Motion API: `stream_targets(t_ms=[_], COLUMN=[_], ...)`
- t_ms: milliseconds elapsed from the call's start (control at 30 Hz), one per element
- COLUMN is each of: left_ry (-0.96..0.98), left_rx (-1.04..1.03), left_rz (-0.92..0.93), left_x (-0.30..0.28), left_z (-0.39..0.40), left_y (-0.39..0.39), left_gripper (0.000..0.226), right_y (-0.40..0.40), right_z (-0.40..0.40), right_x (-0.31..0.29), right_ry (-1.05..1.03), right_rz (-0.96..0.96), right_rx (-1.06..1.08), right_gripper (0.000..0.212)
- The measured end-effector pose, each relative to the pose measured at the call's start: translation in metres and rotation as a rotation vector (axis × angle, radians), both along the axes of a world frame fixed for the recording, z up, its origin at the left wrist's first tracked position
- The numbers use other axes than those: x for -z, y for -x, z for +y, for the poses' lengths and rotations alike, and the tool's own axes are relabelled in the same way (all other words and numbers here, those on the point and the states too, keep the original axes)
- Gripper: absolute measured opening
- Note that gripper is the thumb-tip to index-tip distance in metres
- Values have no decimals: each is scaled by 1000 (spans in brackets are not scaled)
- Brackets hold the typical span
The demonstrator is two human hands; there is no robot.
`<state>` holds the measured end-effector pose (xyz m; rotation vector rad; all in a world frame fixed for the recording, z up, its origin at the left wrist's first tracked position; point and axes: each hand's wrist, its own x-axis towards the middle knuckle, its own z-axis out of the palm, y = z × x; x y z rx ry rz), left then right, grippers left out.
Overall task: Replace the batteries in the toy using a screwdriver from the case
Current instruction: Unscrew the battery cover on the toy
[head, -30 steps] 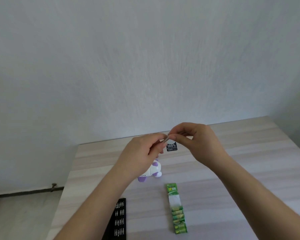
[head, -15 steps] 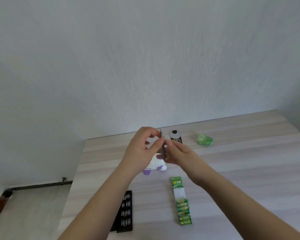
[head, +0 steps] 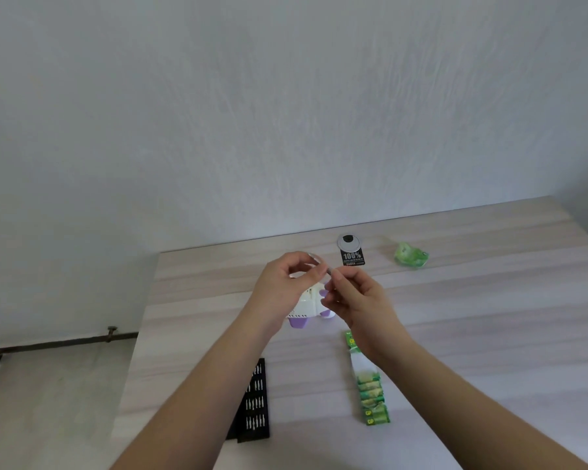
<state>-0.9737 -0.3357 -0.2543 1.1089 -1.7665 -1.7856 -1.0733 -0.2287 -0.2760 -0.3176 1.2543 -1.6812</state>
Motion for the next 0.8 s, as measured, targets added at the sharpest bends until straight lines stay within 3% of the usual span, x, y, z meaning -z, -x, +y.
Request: stream_targets(t_ms=[167,233,333,467,600,800], left_ry=[4,149,503,736,710,677], left_rx=[-22,-41,65,216,253,151], left_rz=[-16,-84,-260,-404,-379,-339], left_x=[28,45,76,111,134,147], left_z=[-24,-36,-55,-64,-59,-55], left_y=[-5,-7,-12,-13,-8,-2], left_gripper=[7,10,35,63,78,60], right_y=[-5,2,19,35,37,30], right_z=[-28,-36,-40,-40,-44,-53], right_x=[11,17,30,50,64,68], right_ry=[-14,-53,-145,-384,-542,-619], right_rz=[-32,-4,174,559,842,988], right_rx=[43,79,56,-60,-145,-266], right_gripper=[7,5,15,6,6,9])
